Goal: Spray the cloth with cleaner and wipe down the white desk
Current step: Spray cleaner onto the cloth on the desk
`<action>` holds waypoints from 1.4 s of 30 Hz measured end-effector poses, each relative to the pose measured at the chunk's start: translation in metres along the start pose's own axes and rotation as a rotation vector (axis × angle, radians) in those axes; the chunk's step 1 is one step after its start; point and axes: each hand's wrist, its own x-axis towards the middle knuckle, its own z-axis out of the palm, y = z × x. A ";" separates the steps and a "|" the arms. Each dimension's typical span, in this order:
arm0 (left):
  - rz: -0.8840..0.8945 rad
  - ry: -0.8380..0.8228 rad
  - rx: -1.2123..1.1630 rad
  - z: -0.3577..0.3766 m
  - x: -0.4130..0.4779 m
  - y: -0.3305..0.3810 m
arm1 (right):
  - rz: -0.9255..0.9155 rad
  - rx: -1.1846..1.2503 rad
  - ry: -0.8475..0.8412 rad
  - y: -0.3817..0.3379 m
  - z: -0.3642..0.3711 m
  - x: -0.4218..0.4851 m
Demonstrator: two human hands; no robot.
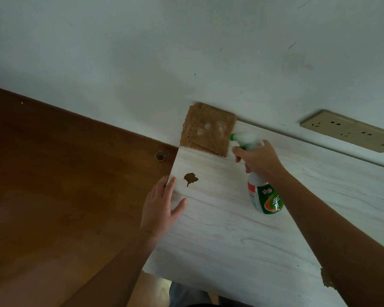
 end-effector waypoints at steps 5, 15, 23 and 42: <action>-0.015 -0.002 0.036 -0.007 -0.021 0.007 | -0.057 0.084 0.031 -0.020 0.005 0.007; -0.048 -0.015 0.124 0.011 -0.026 0.019 | -0.046 0.070 0.007 -0.026 0.003 0.017; -0.032 -0.006 0.079 0.015 -0.027 0.013 | 0.057 0.057 0.068 0.001 0.007 0.008; -0.072 -0.060 0.055 -0.014 -0.004 0.016 | -0.169 0.088 0.228 -0.009 -0.058 0.014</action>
